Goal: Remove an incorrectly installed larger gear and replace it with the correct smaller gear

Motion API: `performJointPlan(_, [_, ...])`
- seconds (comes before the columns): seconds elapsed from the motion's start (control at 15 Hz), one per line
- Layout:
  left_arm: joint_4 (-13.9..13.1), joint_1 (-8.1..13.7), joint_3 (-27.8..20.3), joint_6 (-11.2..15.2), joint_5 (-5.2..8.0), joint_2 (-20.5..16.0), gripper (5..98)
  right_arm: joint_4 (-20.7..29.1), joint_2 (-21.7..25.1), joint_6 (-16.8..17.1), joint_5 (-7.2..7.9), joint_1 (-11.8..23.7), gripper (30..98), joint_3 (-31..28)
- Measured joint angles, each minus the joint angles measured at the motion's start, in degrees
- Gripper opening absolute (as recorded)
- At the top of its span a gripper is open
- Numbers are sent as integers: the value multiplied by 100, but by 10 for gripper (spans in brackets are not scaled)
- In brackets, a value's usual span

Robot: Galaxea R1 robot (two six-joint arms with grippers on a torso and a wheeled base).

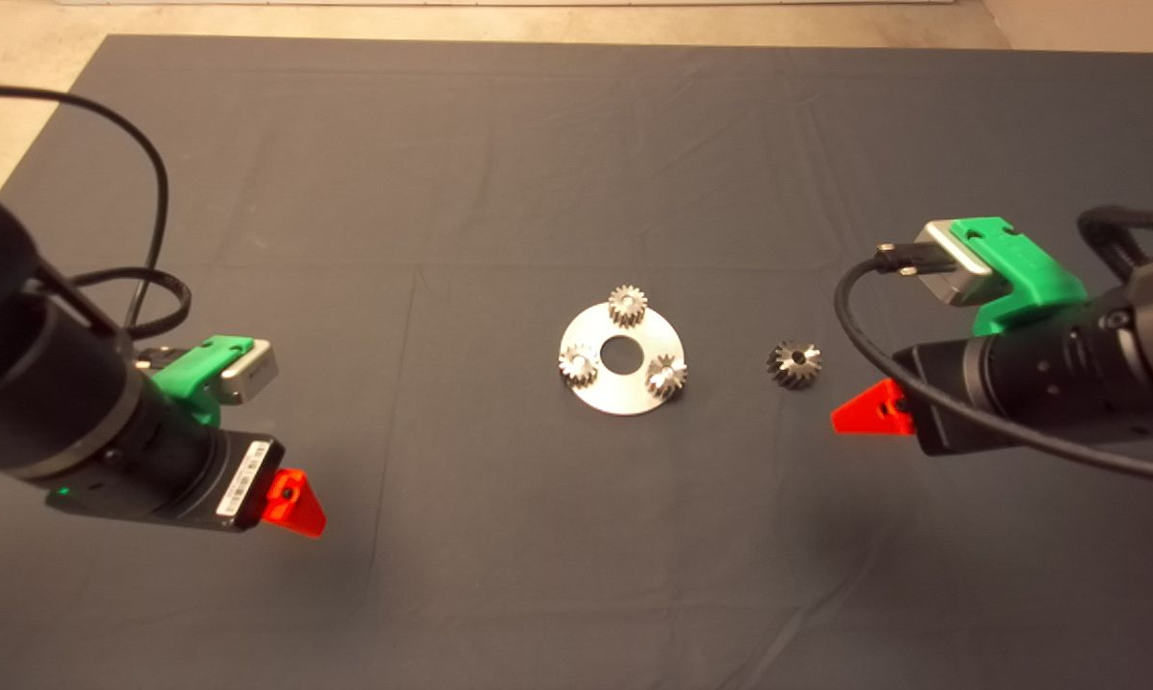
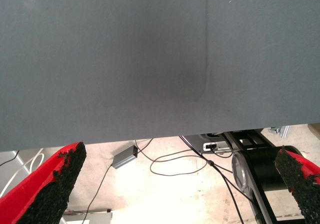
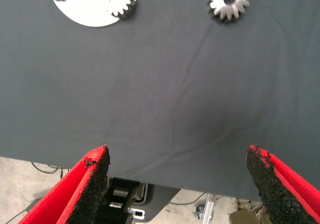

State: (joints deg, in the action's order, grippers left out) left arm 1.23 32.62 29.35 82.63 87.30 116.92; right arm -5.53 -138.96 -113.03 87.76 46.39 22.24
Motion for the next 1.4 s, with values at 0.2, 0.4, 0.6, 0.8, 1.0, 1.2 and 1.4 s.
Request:
performJointPlan(0.2, [-33,12,-108,8,11,-143,982,113,268,-87,-2,13,727,-136])
performJointPlan(0.4, [-39,12,-222,8,7,-173,982,157,468,-100,2,30,727,-207])
performJointPlan(0.6, [-52,12,-248,12,11,-201,982,177,766,-102,9,30,727,-222])
performJointPlan(0.8, [-61,12,-248,19,8,-123,982,201,806,-107,11,33,727,-233])
performJointPlan(1.0, [-76,12,-248,25,10,-30,982,211,682,-116,-2,69,727,-235])
performJointPlan(1.2, [-79,12,-248,25,10,-27,982,221,674,-127,5,110,727,-244])
performJointPlan(1.4, [-80,15,-248,25,11,-28,982,251,673,-127,2,190,727,-257])
